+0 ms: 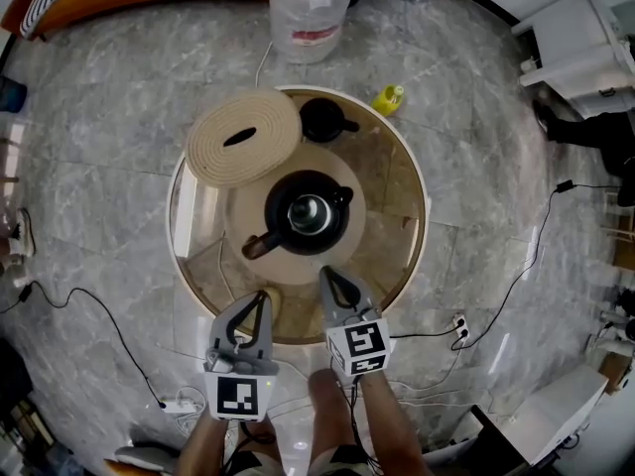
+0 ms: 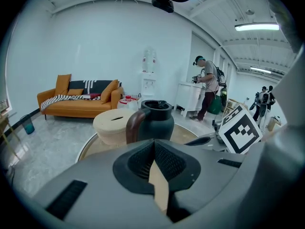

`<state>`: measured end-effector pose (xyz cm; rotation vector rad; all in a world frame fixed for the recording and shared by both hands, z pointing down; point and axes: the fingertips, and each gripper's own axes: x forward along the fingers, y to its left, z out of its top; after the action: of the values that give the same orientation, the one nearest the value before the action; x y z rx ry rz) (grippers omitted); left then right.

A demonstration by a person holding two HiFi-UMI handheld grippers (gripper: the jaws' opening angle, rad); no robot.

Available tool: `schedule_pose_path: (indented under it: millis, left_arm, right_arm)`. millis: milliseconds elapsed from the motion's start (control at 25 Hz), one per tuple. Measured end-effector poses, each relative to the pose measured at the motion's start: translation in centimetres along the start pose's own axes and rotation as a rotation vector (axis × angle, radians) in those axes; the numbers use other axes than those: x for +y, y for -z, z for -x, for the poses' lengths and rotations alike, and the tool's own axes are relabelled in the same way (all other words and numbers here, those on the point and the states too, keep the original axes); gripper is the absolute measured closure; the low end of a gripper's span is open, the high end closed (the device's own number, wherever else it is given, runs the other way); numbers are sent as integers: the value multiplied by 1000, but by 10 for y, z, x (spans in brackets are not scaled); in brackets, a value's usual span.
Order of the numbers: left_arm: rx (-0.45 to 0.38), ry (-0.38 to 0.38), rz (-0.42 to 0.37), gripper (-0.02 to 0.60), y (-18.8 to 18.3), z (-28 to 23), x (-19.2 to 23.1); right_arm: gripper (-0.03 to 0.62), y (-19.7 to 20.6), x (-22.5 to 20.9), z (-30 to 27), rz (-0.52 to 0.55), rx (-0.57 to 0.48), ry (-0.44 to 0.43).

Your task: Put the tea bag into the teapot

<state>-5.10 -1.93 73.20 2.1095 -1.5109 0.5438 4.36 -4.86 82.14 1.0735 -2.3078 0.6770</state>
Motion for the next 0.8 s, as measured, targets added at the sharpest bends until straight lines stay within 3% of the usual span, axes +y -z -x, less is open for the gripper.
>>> schedule_pose_path:
  millis: [800]
  left_arm:
    - [-109, -8, -65, 565, -115, 46, -15]
  right_arm:
    - [591, -129, 13, 103, 6, -205, 33]
